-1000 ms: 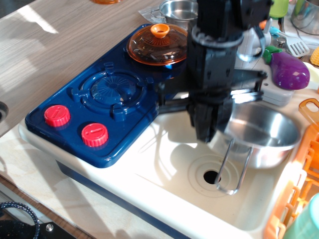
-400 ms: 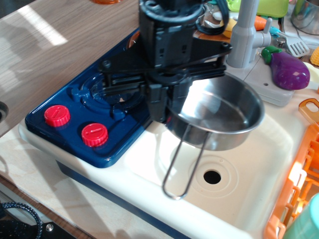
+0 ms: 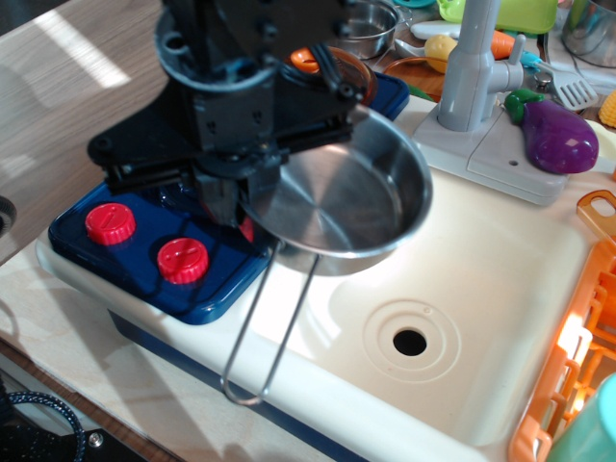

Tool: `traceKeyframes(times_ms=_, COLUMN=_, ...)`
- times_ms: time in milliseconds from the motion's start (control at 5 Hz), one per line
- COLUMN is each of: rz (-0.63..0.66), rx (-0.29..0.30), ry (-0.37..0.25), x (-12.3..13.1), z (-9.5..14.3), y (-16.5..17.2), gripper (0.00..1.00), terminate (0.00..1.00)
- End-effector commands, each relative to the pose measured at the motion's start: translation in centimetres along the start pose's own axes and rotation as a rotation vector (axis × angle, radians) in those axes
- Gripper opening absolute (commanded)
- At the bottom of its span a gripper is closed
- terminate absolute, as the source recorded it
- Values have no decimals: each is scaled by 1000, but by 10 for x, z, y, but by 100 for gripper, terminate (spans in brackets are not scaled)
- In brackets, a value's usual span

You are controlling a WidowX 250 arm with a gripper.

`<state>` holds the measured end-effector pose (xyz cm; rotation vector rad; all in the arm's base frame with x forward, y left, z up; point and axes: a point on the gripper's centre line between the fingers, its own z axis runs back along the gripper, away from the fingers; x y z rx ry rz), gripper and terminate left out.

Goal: Put pan on stove from sink

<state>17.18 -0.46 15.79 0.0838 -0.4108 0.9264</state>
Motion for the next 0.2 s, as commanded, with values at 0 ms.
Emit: traceKeyframes(times_ms=0, rz=20, rx=-14, ry=-22, x=24, z=2, y=14, gripper=0, terminate=100)
